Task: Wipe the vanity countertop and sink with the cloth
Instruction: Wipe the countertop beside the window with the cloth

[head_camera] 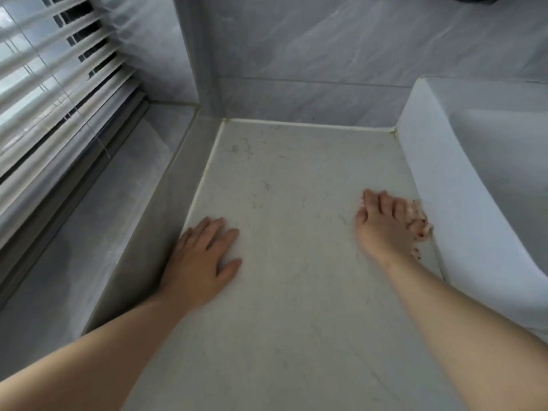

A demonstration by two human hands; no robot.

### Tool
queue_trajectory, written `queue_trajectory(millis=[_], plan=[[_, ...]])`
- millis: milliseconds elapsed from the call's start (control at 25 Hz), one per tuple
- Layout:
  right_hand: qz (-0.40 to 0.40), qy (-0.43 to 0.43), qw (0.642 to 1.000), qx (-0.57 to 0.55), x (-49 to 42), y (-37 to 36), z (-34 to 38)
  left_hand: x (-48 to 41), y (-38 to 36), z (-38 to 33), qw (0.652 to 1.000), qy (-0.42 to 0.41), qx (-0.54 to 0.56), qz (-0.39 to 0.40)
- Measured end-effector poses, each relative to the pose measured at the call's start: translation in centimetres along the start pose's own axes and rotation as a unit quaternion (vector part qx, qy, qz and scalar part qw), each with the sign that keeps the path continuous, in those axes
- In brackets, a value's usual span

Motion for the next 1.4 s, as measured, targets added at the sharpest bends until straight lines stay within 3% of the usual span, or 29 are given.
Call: queue_trajectory(millis=[80, 200, 280, 400, 520, 600, 680, 760, 800, 880, 960, 1080, 1160, 1200, 1280, 1400], plan=[[-0.023, 0.031, 0.999, 0.006, 1.8, -0.5, 3.2, -2.1, 0.0, 1.2, 0.998, 0.057, 0.017, 0.016], [0.024, 0.304, 0.952, 0.022, 8.3, -3.6, 13.8, -4.3, -0.7, 2.0, 0.993, 0.111, 0.017, 0.044], [0.054, 0.388, 0.919, 0.041, 8.7, -4.2, 17.0, -4.5, -0.8, 1.8, 0.993, 0.112, -0.007, 0.039], [-0.004, 0.3, 0.951, 0.08, -0.1, -2.1, 14.8, -4.2, -0.7, 1.6, 0.993, 0.114, -0.015, 0.029], [-0.002, 0.042, 0.999, 0.033, -7.8, 0.5, 5.9, -4.4, -0.8, 1.7, 0.993, 0.11, -0.028, 0.021], [0.018, -0.079, 0.997, -0.011, -8.3, 0.9, 3.9, -4.3, -0.9, 1.8, 0.993, 0.108, -0.035, 0.019], [0.02, -0.038, 0.999, -0.025, -6.7, 0.5, 9.2, -4.3, -0.9, 1.8, 0.993, 0.111, -0.035, 0.021], [0.031, 0.17, 0.985, -0.026, -2.8, -1.4, 19.5, -4.4, -0.9, 1.9, 0.993, 0.116, -0.029, 0.02], [0.05, 0.281, 0.958, -0.015, 0.3, -2.6, 23.9, -4.4, -0.9, 1.8, 0.993, 0.116, -0.028, 0.021], [0.076, 0.393, 0.916, 0.037, 2.2, -4.2, 27.6, -4.5, -0.8, 1.7, 0.993, 0.116, -0.03, 0.025], [0.055, 0.352, 0.931, 0.077, -2.5, -3.5, 24.5, -4.4, -0.7, 1.8, 0.992, 0.117, -0.028, 0.023], [0.015, 0.112, 0.993, 0.036, -10.2, -0.1, 12.1, -4.4, -0.7, 1.8, 0.992, 0.118, -0.023, 0.022], [0.015, -0.025, 1.0, -0.008, -11.0, 1.0, 6.5, -4.4, -0.6, 1.8, 0.992, 0.12, -0.024, 0.021], [0.012, -0.049, 0.999, -0.013, -10.6, 0.9, 6.6, -4.4, -0.5, 1.8, 0.992, 0.121, -0.024, 0.022], [-0.005, 0.025, 1.0, -0.017, -9.6, 0.2, 11.8, -4.5, -0.4, 1.7, 0.992, 0.12, -0.021, 0.02], [-0.012, 0.257, 0.966, -0.021, -6.7, -1.5, 23.7, -4.4, -0.6, 1.8, 0.992, 0.122, -0.01, 0.019]])
Point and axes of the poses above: each hand's wrist, its own x-axis away from the middle knuckle, its own y-axis out of the back of the hand, z = x × y, the point moved 10 cm from there along -x, towards the middle knuckle, and after that the axes turned 4 degrees about z, right-handed, at the moved point
